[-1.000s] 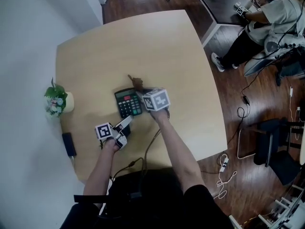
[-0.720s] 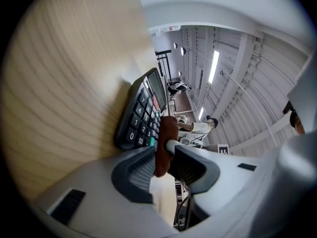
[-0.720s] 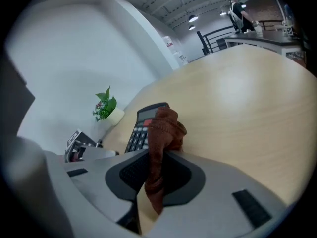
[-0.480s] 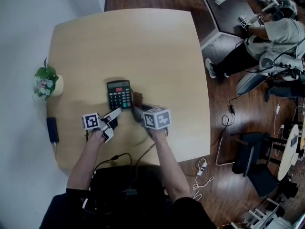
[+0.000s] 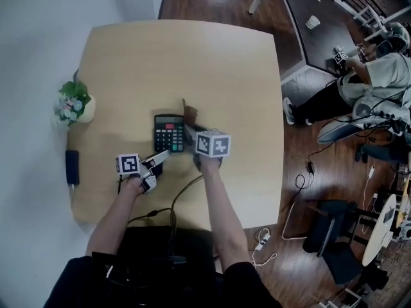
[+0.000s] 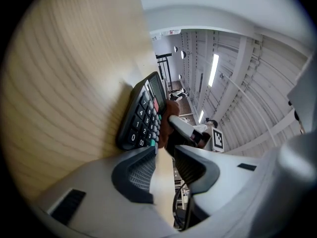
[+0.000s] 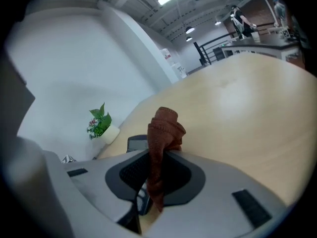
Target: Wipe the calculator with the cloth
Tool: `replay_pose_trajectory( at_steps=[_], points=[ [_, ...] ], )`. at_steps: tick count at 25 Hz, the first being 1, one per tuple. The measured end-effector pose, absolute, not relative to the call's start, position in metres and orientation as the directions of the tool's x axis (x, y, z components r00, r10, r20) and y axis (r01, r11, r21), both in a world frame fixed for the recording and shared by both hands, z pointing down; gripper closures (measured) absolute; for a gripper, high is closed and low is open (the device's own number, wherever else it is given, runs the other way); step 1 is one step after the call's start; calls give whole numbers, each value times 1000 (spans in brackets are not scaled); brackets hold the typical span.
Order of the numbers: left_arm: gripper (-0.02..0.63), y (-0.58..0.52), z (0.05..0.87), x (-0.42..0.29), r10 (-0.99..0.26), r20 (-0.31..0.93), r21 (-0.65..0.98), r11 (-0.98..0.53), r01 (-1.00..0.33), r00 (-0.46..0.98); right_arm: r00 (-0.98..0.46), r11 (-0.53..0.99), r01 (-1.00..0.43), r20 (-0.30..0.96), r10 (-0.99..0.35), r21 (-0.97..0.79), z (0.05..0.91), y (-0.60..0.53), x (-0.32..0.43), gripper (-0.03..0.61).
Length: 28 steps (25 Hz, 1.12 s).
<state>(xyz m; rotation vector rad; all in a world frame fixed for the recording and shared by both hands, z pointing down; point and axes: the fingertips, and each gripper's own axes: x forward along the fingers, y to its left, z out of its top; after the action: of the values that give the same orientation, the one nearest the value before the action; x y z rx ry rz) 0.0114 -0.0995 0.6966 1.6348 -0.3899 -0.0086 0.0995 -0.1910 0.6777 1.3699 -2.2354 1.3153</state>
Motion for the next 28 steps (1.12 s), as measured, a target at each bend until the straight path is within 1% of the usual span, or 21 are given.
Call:
replay_pose_trajectory(
  at_steps=[2, 5, 8, 11, 13, 15, 17, 18, 20, 22, 24, 26, 28],
  points=[
    [494, -101, 695, 11, -260, 212, 971, -49, -232, 942, -553, 129, -776, 568, -610, -618, 682, -162, 94, 511],
    [494, -102, 698, 7, -266, 235, 963, -65, -261, 935, -567, 79, -742, 562, -602, -665, 685, -114, 82, 511],
    [494, -104, 696, 6, -292, 235, 964, -55, -262, 927, -609, 38, -696, 562, -560, -717, 689, -71, 68, 511],
    [494, -104, 690, 12, -323, 205, 973, -39, -229, 924, -607, 32, -705, 579, -545, -709, 683, -61, 79, 511],
    [494, -106, 687, 12, -334, 195, 973, -49, -224, 922, -552, 86, -771, 595, -585, -631, 667, -87, 102, 511],
    [494, -109, 687, 10, -350, 195, 972, -57, -229, 916, -496, 179, -841, 595, -632, -511, 644, -135, 126, 511],
    [494, -110, 688, 8, -372, 205, 969, -55, -242, 905, -485, 284, -868, 580, -654, -406, 625, -190, 137, 511],
    [495, -110, 686, 8, -386, 199, 970, -51, -236, 901, -502, 342, -864, 580, -642, -369, 620, -215, 134, 511],
    [495, -111, 684, 6, -420, 179, 977, -32, -211, 890, -554, 474, -825, 609, -568, -308, 623, -254, 113, 511],
    [495, -113, 685, 1, -459, 160, 985, 12, -174, 874, -600, 604, -749, 668, -440, -274, 641, -270, 87, 511],
    [497, -116, 677, -1, -499, 86, 995, 2, -99, 862, -629, 678, -669, 718, -298, -304, 664, -264, 69, 511],
    [505, -118, 669, -5, -532, 17, 999, -28, -37, 846, -668, 658, -639, 711, -219, -398, 676, -254, 61, 517],
    [505, -118, 672, -14, -565, -2, 999, -30, -18, 825, -694, 604, -641, 693, -195, -473, 677, -245, 61, 518]
  ],
)
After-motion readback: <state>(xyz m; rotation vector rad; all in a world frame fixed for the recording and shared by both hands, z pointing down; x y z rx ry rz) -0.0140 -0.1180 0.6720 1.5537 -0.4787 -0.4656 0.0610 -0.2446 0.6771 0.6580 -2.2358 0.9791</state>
